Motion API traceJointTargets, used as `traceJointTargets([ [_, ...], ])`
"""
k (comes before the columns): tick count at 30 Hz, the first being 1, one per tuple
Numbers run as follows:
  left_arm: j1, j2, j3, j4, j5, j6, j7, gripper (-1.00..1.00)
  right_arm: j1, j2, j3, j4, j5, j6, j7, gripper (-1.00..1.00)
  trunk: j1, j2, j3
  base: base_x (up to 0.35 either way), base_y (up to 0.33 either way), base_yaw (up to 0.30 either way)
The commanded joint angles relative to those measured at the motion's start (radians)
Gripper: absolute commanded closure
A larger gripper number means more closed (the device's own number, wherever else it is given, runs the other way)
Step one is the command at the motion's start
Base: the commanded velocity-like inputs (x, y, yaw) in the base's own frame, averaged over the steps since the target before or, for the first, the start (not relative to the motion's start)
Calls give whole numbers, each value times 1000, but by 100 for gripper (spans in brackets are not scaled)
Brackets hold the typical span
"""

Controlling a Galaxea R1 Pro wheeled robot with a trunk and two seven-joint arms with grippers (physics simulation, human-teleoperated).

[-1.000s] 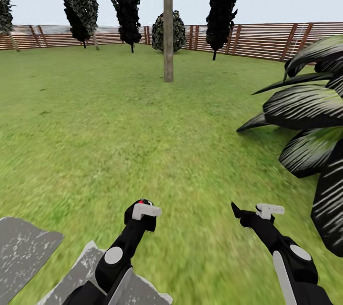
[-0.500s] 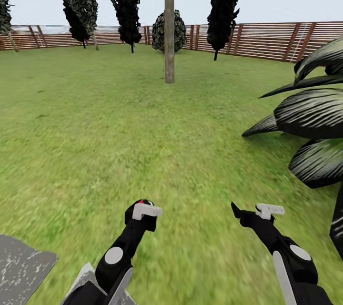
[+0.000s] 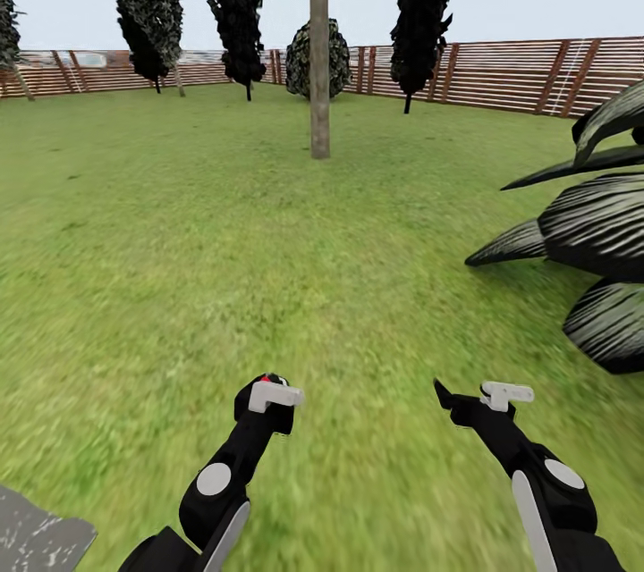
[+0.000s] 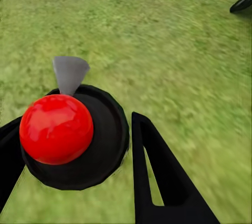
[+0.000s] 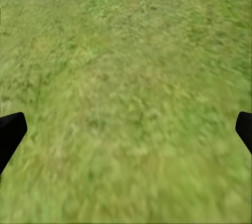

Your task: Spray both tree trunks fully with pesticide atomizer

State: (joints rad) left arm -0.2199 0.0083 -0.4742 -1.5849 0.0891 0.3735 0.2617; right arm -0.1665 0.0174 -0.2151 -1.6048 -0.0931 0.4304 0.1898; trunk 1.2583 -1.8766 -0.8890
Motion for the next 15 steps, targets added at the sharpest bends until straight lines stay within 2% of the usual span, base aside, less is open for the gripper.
traceJointTargets([
  [1, -1, 1, -3, -1, 8, 4, 11, 100, -1, 1, -3, -1, -10, 7, 3, -100, 0, 0, -1, 332, 89, 0],
  [15, -1, 1, -3, -1, 8, 4, 11, 100, -1, 1, -3, -1, -10, 10, 3, -100, 0, 0, -1, 332, 89, 0],
])
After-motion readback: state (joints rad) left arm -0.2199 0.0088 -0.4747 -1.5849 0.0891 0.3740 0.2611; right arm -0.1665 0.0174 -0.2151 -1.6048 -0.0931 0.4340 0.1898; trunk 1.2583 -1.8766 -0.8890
